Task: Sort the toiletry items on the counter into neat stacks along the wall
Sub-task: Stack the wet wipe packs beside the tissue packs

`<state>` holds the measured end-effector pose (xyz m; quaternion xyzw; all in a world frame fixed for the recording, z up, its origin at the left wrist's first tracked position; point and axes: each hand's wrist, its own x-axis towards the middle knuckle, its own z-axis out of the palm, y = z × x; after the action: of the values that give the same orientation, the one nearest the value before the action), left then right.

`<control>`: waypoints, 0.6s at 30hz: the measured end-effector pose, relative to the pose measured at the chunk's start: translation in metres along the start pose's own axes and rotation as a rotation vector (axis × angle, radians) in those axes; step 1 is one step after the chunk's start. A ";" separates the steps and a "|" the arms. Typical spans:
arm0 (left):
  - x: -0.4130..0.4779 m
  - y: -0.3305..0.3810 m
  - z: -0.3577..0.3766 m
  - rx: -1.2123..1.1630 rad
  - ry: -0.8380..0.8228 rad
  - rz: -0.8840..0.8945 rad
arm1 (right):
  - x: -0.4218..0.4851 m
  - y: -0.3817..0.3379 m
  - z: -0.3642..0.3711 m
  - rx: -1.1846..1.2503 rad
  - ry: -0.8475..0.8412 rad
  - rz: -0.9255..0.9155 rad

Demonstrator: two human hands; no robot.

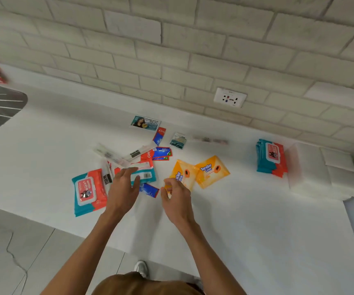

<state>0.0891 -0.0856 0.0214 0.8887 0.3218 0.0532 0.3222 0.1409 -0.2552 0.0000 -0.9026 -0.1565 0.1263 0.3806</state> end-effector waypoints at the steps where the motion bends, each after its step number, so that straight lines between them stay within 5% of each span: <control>1: -0.002 -0.013 -0.007 -0.005 0.029 -0.019 | -0.003 -0.010 0.013 0.007 -0.017 0.004; 11: -0.027 -0.131 -0.059 -0.181 0.272 -0.225 | -0.021 -0.102 0.127 0.079 -0.176 -0.015; 18: -0.022 -0.175 -0.060 -0.390 0.239 -0.485 | -0.012 -0.126 0.180 0.007 -0.231 0.030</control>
<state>-0.0407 0.0357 -0.0347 0.6951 0.5433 0.1393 0.4497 0.0440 -0.0596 -0.0295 -0.8830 -0.1854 0.2355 0.3612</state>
